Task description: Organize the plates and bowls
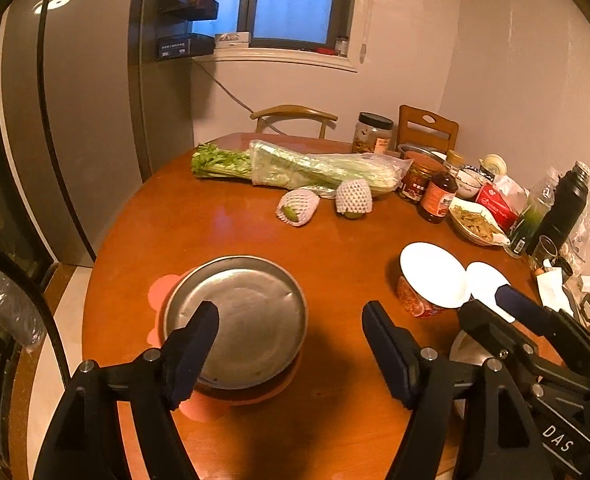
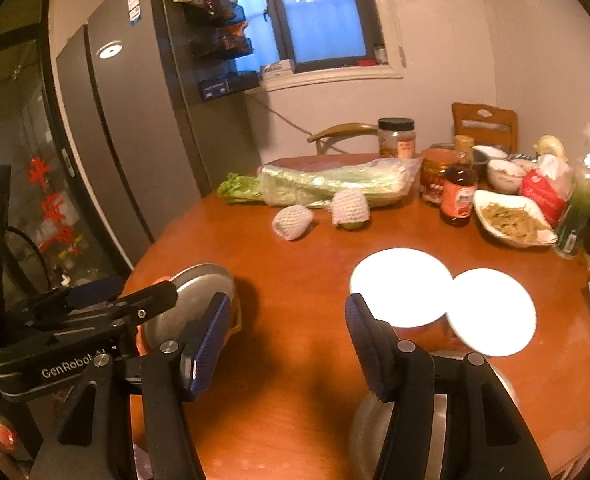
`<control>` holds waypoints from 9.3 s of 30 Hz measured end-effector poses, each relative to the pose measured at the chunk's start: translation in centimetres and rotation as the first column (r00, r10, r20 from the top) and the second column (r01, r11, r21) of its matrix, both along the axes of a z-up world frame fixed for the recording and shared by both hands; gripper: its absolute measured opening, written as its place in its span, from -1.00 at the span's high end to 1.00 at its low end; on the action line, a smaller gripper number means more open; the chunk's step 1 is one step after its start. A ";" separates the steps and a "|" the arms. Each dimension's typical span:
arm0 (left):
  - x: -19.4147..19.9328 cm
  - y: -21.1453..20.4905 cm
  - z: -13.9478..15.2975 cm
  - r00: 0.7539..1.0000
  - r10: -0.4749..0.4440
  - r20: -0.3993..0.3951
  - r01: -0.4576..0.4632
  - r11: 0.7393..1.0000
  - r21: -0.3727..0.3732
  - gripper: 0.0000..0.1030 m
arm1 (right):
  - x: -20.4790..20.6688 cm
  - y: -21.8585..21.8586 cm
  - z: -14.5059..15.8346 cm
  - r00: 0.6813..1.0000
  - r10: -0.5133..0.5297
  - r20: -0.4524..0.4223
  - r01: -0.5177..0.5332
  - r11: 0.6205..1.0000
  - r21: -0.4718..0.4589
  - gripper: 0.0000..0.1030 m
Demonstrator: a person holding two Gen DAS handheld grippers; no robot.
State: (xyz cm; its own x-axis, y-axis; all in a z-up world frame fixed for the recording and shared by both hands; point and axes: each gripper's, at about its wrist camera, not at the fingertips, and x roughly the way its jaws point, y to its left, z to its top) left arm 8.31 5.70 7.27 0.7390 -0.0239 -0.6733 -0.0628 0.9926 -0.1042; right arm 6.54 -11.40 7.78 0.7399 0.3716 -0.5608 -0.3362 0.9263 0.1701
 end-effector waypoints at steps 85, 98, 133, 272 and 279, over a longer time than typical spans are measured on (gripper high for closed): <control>2.7 -15.4 -10.8 0.927 -0.286 -0.243 0.267 0.958 -0.107 0.08 | -1.0 -14.9 -10.1 0.967 -0.135 -0.218 0.119 0.989 -0.085 0.32; 1.9 -13.6 -10.2 0.934 -0.270 -0.235 0.254 0.962 -0.095 0.27 | -1.2 -12.2 -9.0 0.976 -0.086 -0.198 0.069 0.993 -0.095 0.34; 2.7 -8.4 -10.6 0.947 -0.212 -0.241 0.196 0.976 -0.089 0.27 | 1.2 -6.7 -10.1 0.967 -0.027 -0.253 0.000 0.995 -0.103 0.31; -1.3 -8.4 -3.0 0.959 -0.267 -0.097 0.243 0.946 -0.213 0.35 | -1.3 -6.4 -2.7 0.996 0.027 -0.085 -0.030 0.999 -0.039 0.52; -1.6 -8.5 -5.1 0.948 -0.283 -0.143 0.251 0.945 -0.210 0.35 | -2.1 -6.2 -4.8 0.992 0.011 -0.129 -0.017 0.999 -0.047 0.52</control>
